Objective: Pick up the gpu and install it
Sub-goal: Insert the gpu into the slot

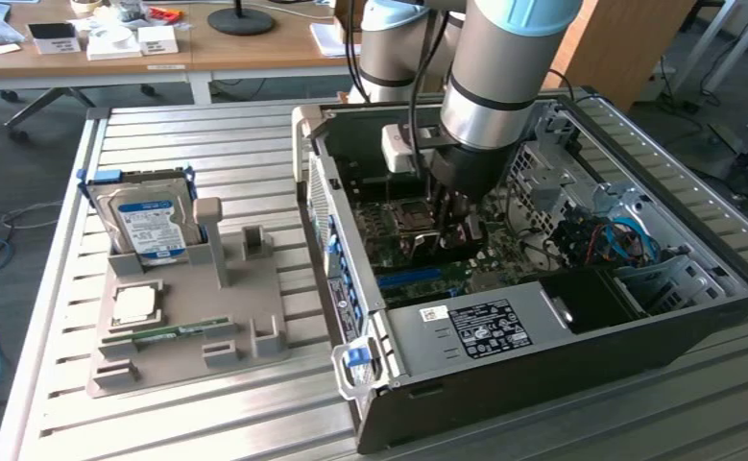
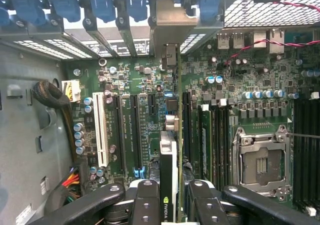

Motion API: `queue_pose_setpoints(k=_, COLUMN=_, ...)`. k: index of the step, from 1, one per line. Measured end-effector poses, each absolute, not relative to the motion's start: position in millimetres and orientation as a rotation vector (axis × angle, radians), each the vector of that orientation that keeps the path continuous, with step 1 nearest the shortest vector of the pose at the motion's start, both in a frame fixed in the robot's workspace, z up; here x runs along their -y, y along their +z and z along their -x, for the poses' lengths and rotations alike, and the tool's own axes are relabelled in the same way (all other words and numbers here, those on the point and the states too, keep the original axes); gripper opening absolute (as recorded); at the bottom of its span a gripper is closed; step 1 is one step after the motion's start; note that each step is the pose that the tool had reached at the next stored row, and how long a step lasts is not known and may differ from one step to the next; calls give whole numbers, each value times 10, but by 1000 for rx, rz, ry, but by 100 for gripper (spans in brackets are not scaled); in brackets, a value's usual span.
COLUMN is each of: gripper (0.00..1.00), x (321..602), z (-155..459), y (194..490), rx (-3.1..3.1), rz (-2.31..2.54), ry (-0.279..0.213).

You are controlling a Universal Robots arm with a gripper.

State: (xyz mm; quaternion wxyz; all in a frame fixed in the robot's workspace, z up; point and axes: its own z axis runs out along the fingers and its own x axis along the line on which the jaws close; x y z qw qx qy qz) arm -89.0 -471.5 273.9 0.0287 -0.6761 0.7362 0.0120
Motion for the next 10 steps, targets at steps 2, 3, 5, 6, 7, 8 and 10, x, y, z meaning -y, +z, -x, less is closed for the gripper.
queue_pose_setpoints(k=2, gripper=27, x=4715, z=890, y=2739, rx=-2269, rz=2088, ry=37)
queue_pose_setpoints(k=3, gripper=27, x=4715, z=890, y=2739, rx=-2268, rz=2090, ry=37)
queue_pose_setpoints(k=5, gripper=27, x=4715, z=890, y=2739, rx=-2264, rz=2094, ry=37)
queue_pose_setpoints(k=6, gripper=27, x=4715, z=890, y=2739, rx=-2264, rz=2095, ry=37)
queue_pose_setpoints(k=7, gripper=27, x=4716, z=890, y=2739, rx=-2263, rz=2096, ry=37)
queue_pose_setpoints(k=8, gripper=27, x=4716, z=890, y=2740, rx=-2263, rz=2096, ry=36)
queue_pose_setpoints(k=10, gripper=27, x=4716, z=890, y=2739, rx=-2264, rz=2097, ry=35)
